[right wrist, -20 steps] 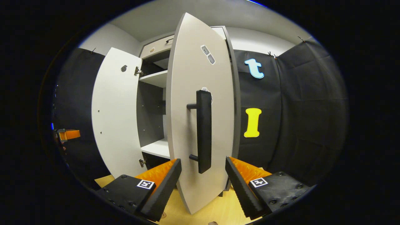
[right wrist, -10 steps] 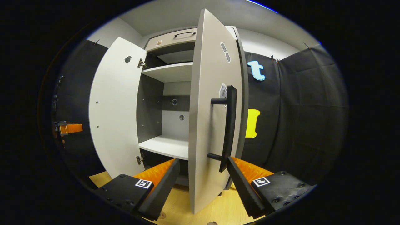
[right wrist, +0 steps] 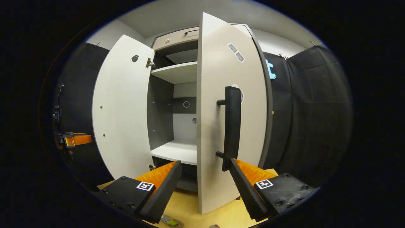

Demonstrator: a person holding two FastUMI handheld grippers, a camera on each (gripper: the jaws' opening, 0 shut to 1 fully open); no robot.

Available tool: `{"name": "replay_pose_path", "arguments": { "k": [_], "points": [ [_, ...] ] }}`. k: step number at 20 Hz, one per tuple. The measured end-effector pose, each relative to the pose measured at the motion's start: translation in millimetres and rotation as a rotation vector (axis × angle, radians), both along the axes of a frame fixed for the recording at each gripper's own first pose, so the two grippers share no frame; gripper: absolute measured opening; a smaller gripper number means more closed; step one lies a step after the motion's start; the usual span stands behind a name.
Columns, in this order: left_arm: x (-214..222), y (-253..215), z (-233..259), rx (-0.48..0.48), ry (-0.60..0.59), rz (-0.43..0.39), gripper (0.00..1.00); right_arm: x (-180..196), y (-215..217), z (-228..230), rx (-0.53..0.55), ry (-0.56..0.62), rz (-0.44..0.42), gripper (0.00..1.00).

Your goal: Grasp the bottle in the cabinet with the left hand and place it on the coaster, then close the right door with the right hand and the left door with the left hand.

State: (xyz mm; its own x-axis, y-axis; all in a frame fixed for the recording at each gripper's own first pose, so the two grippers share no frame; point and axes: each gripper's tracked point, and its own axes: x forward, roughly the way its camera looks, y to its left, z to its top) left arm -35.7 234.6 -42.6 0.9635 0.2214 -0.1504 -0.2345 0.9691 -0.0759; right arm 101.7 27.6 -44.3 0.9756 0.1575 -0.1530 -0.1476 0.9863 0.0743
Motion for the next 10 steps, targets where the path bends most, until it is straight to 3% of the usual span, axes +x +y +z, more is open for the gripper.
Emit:
{"name": "replay_pose_path", "arguments": {
  "k": [3,10],
  "points": [
    [7,11,-5,-0.015,-0.005,-0.006,0.95,-1,11,-12,-0.013,0.028,0.001,0.98],
    [33,11,-13,-0.048,-0.016,-0.076,0.95,-10,-13,-12,-0.041,0.033,-0.107,0.98]
  ]
}}
